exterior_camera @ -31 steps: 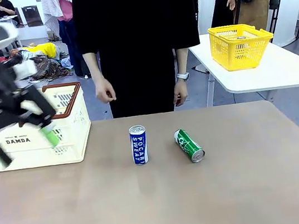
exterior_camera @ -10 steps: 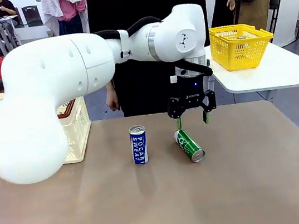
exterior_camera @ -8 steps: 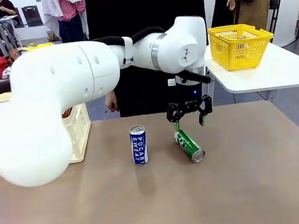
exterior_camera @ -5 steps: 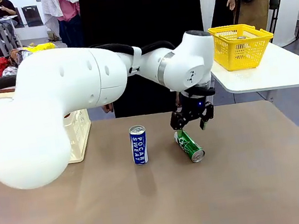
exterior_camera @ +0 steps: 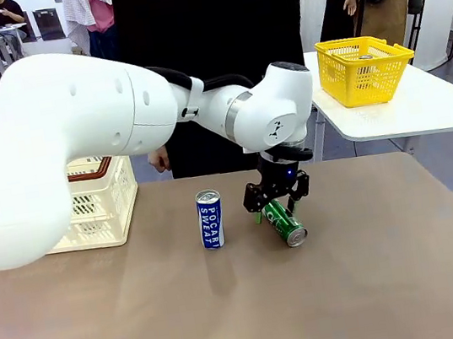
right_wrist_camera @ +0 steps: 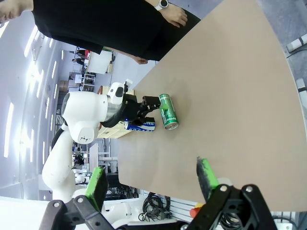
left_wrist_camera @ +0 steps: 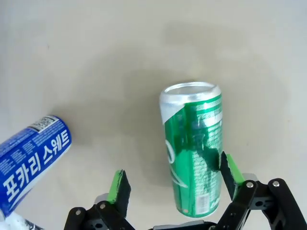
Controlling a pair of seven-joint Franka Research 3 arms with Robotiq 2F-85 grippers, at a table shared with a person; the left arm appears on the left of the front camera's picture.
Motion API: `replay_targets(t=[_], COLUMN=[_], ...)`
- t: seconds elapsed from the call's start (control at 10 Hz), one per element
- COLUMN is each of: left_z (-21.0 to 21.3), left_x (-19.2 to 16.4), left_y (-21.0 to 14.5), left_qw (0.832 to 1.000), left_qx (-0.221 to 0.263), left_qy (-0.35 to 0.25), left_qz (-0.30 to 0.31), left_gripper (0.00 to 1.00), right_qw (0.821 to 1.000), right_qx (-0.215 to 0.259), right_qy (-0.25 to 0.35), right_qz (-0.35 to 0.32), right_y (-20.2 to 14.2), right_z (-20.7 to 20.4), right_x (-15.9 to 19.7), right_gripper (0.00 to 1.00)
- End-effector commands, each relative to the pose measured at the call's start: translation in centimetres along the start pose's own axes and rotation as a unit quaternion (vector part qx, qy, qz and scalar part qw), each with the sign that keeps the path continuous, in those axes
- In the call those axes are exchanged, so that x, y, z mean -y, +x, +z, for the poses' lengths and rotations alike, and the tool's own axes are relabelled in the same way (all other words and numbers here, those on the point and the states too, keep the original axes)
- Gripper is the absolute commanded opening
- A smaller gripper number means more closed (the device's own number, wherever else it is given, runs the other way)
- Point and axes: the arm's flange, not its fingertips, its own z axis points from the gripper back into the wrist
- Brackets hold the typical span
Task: Place the drinks into the Shopping basket.
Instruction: Pick up one drink and place it into the Shopping basket.
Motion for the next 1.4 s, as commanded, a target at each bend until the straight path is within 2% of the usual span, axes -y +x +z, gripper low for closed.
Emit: replay_targets(t=[0.0,0.3,0.9,1.0,1.1,1.3], left_z=[-1.6,-3.6,-3.9,-3.9,-3.9,-3.9], left_x=[-1.2,-0.7,-0.7,-0.7,-0.6,-0.6], left_y=[0.6,2.1,2.6,2.6,2.6,2.6], left_qw=[1.0,1.0,0.999,0.999,0.999,0.999], left_qx=[0.006,-0.011,-0.015,-0.012,-0.01,-0.011], left_qy=[-0.023,-0.024,-0.038,-0.034,-0.031,-0.031], left_qz=[0.012,0.007,0.009,0.009,0.008,0.006], left_gripper=[1.0,1.0,1.0,0.4,0.0,0.0], right_qw=[1.0,1.0,1.0,1.0,1.0,1.0], right_qx=[0.004,0.004,0.004,0.004,0.004,0.004], right_qy=[0.011,0.011,0.011,0.011,0.011,0.011], right_qz=[0.011,0.011,0.011,0.011,0.011,0.011], right_y=[0.2,0.2,0.2,0.2,0.2,0.2], right_z=[0.1,0.1,0.1,0.1,0.1,0.1], right_x=[-0.1,-0.1,-0.1,-0.1,-0.1,-0.1], right_gripper=[1.0,1.0,1.0,1.0,1.0,1.0])
